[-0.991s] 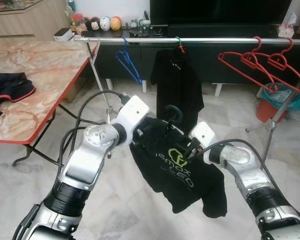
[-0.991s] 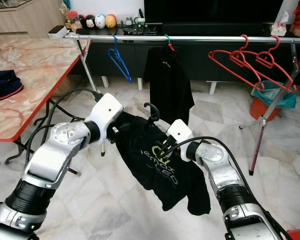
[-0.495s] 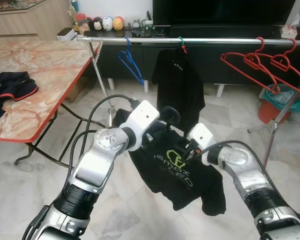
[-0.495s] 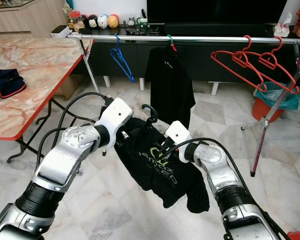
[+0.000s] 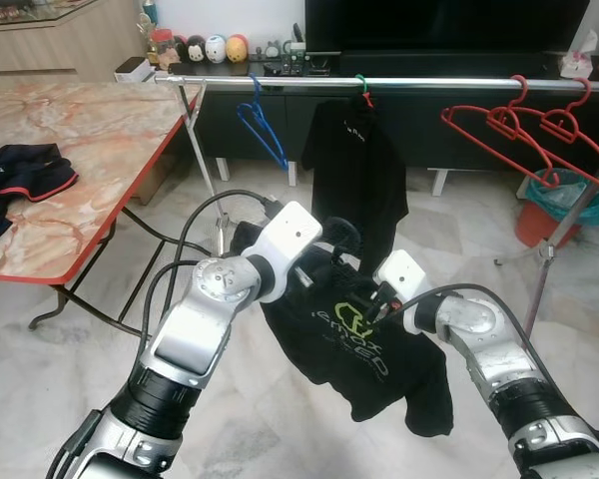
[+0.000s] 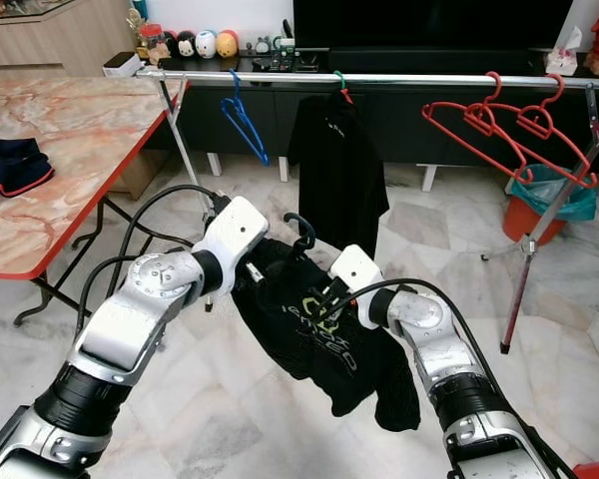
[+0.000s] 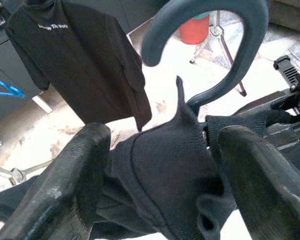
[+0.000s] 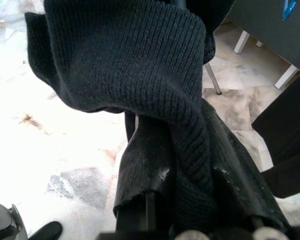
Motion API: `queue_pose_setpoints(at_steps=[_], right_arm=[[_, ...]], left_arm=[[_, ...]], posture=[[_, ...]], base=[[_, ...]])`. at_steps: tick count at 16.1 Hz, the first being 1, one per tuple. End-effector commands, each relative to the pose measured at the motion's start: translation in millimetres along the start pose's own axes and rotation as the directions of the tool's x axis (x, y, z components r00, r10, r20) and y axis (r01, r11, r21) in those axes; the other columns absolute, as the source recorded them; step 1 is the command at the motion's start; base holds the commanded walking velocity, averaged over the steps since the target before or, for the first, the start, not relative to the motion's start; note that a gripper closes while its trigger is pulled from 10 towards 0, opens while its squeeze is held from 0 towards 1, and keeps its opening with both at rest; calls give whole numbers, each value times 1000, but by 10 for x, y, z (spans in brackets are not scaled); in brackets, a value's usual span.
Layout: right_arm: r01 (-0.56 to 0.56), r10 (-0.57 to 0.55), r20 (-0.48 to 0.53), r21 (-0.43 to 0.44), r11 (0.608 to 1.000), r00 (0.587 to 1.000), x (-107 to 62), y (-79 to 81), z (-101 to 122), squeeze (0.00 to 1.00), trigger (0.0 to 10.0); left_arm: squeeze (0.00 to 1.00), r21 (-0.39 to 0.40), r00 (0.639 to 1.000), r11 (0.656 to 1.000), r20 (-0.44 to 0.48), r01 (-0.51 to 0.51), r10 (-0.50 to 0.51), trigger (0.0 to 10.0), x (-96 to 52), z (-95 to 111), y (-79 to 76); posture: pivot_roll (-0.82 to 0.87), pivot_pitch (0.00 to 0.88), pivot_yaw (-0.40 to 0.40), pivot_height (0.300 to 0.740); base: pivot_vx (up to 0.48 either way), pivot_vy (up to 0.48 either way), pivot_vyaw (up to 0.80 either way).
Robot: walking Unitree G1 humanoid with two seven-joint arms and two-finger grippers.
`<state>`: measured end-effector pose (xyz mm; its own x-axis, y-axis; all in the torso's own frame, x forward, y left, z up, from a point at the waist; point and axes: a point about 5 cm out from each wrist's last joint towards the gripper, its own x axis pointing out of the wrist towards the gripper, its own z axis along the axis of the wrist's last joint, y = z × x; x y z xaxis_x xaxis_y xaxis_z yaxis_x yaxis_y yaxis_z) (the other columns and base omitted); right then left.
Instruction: Hang hanger
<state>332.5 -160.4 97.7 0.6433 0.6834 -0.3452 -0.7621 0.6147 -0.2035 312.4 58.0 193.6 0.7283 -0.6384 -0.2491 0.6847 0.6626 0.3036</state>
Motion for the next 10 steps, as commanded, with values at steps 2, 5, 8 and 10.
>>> queue_pose_setpoints(at_steps=[2, 5, 8, 10], right_arm=[[-5, 7, 51, -29, 1000, 999, 29, 13, 110, 0, 10000], [-5, 7, 51, -29, 1000, 999, 28, 13, 108, 0, 10000], [-4, 6, 52, -30, 1000, 999, 27, 7, 113, 0, 10000], [-6, 7, 54, -31, 1000, 999, 25, 6, 117, 0, 10000]], left_arm=[[0, 16, 1000, 1000, -3, -17, 17, 10000, 42, 22, -23], [0, 11, 1000, 1000, -1, -18, 18, 10000, 71, 21, -56], [0, 22, 1000, 999, -8, -26, 27, 10000, 112, 10, -93], [0, 47, 999, 998, -16, -38, 39, 10000, 128, 0, -101]], posture=[[9, 0, 71, 719], [9, 0, 71, 719], [8, 0, 71, 719], [9, 0, 71, 719]], base=[[0, 0, 0], [0, 0, 0], [0, 0, 0], [0, 0, 0]])
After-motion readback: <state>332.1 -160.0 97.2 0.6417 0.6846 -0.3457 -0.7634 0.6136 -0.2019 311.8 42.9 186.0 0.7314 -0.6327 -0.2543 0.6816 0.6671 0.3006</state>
